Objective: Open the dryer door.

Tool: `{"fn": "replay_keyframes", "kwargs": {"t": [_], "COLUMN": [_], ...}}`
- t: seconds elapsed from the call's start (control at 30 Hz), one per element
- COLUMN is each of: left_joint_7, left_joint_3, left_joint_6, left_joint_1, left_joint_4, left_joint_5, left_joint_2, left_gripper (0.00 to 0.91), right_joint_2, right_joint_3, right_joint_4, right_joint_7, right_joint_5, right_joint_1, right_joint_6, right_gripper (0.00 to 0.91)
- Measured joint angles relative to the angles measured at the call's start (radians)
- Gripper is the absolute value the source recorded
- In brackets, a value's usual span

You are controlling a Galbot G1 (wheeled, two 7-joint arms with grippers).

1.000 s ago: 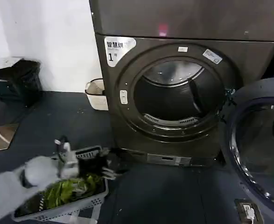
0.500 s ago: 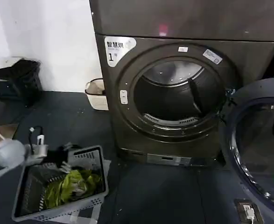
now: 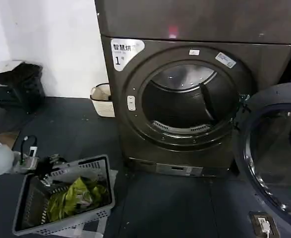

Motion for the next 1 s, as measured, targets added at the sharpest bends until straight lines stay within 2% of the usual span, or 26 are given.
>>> {"fn": "replay_keyframes", "kwargs": {"t": [0.33,1.0], "left_joint_7": [-0.006,0.04], "left_joint_3": [0.007,-0.019], "left_joint_6": [-0.015,-0.032], "left_joint_1": [0.005,0.032], "left_joint_4": [0.034,0.011], "left_joint_5": [0.025,0.069], "left_joint_2": [-0.01,0.01], "left_gripper": [0.907,0.907], "right_joint_2": [0.001,0.011], "right_joint_3": [0.0,0.059], "right_joint_4": [0.002,0.001], "right_joint_7": [-0.001,0.001], "right_joint_5": [-0.013,-0.013], "right_joint_1": [0.006,-0.028], "right_joint_6": [-0.001,0.002], "right_gripper": [0.907,0.907]}}
